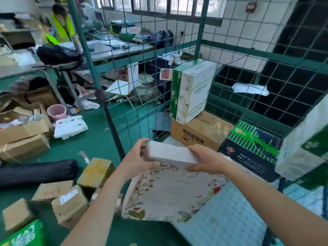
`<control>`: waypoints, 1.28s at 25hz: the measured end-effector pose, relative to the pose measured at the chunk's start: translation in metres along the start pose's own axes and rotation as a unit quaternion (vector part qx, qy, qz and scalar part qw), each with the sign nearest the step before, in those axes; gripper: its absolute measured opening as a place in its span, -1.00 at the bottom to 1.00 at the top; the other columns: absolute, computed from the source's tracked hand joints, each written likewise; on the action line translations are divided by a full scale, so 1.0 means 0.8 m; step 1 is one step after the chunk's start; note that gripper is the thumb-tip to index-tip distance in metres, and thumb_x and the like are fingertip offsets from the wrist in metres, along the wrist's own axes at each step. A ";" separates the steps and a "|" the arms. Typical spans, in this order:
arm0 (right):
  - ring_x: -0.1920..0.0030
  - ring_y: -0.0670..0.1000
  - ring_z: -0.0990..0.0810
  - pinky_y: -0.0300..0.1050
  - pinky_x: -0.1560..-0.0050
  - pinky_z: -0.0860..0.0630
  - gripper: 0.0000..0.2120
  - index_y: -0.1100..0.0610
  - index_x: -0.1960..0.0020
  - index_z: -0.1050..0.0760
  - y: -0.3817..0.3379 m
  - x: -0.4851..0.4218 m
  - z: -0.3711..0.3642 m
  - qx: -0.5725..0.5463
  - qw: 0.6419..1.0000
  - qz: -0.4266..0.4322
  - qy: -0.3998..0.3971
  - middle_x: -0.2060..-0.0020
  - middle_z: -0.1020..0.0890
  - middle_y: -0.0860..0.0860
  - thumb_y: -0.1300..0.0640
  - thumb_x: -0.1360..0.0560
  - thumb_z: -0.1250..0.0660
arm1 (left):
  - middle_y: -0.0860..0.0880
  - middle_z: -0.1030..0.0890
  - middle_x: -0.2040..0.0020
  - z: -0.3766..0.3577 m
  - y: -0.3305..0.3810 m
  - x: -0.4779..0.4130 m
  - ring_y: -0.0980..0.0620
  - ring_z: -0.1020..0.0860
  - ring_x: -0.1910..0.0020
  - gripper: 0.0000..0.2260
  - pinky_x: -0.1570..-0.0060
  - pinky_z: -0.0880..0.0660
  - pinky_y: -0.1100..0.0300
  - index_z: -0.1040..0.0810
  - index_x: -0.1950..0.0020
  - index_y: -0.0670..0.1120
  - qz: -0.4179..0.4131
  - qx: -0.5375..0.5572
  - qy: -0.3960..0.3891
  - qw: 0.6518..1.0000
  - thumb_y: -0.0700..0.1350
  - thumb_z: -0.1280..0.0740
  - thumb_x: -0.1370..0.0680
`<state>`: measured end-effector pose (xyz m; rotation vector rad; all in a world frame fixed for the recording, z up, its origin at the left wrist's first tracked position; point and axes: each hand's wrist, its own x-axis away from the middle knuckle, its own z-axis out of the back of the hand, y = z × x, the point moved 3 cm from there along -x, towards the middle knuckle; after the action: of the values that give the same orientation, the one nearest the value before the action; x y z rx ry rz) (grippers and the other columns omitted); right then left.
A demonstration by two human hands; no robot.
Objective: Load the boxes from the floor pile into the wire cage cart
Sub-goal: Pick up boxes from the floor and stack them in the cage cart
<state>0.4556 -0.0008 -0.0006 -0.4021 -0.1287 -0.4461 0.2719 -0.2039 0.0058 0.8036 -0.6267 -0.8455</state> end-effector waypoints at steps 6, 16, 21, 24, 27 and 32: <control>-0.33 0.00 -0.42 0.21 -0.45 -0.27 -0.24 0.00 -0.49 -0.31 0.046 -0.039 0.024 0.062 0.997 -0.034 0.002 -0.32 -0.47 -0.07 -0.25 -0.41 -0.47 | 0.22 -0.50 0.00 -0.037 0.075 -0.110 0.06 -0.48 -0.06 -0.46 -0.16 -0.43 -0.02 -0.40 -0.17 0.18 -0.080 -0.336 -0.097 0.933 0.28 -0.53 -0.31; -0.60 0.06 -0.12 0.09 -0.57 -0.01 -0.21 0.14 -0.62 -0.10 0.132 -0.072 0.035 -0.071 0.924 -0.290 0.238 -0.60 -0.17 0.04 -0.07 -0.55 -0.40 | 0.07 -0.58 0.11 -0.026 0.030 -0.299 0.09 -0.55 0.17 -0.46 0.32 -0.39 0.18 -0.49 -0.08 -0.01 0.031 -0.145 -0.023 0.989 0.30 -0.55 -0.32; -0.48 0.18 -0.36 -0.02 -0.39 -0.33 -0.35 0.20 -0.57 -0.21 0.177 -0.060 -0.050 -0.326 0.811 -0.459 0.157 -0.53 -0.34 0.17 -0.02 -0.60 -0.36 | -0.13 -0.60 0.15 -0.046 -0.017 -0.367 -0.09 -0.54 0.26 -0.54 0.31 -0.42 0.11 -0.54 0.10 -0.19 0.207 0.100 0.027 0.973 0.18 -0.57 -0.38; -0.04 0.18 -0.58 0.01 0.00 -0.48 -0.61 0.15 -0.34 -0.49 0.216 -0.065 -0.095 -0.461 0.697 -0.529 0.150 -0.12 -0.63 0.16 -0.03 -0.59 -0.36 | -0.22 -0.59 0.05 -0.075 -0.014 -0.410 -0.12 -0.50 0.20 -0.47 0.18 -0.54 -0.01 -0.49 0.13 -0.22 0.280 0.176 0.029 0.943 0.19 -0.59 -0.35; 0.14 0.10 -0.51 0.02 0.13 -0.46 -0.40 0.10 -0.32 -0.42 0.255 -0.070 -0.120 -0.591 0.526 -0.596 0.139 0.09 -0.51 0.05 -0.27 -0.48 -0.41 | -0.18 -0.56 -0.08 -0.118 0.004 -0.445 -0.21 -0.54 0.00 -0.41 -0.03 -0.62 -0.17 -0.49 -0.13 -0.19 0.327 0.231 0.001 0.917 0.17 -0.60 -0.35; -0.07 0.20 -0.64 0.19 -0.09 -0.59 -0.39 0.22 -0.33 -0.38 0.333 -0.111 -0.115 -0.748 0.350 -0.520 0.219 -0.17 -0.57 0.21 -0.17 -0.50 -0.44 | -0.16 -0.58 -0.13 -0.178 0.039 -0.496 -0.22 -0.58 -0.09 -0.30 -0.05 -0.61 -0.22 -0.48 -0.29 -0.10 0.363 0.299 -0.054 0.881 0.19 -0.61 -0.30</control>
<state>0.4976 0.2166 -0.1960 -2.0915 0.7381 -1.9766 0.1844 0.1920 -0.1131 0.9707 -1.2248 0.0155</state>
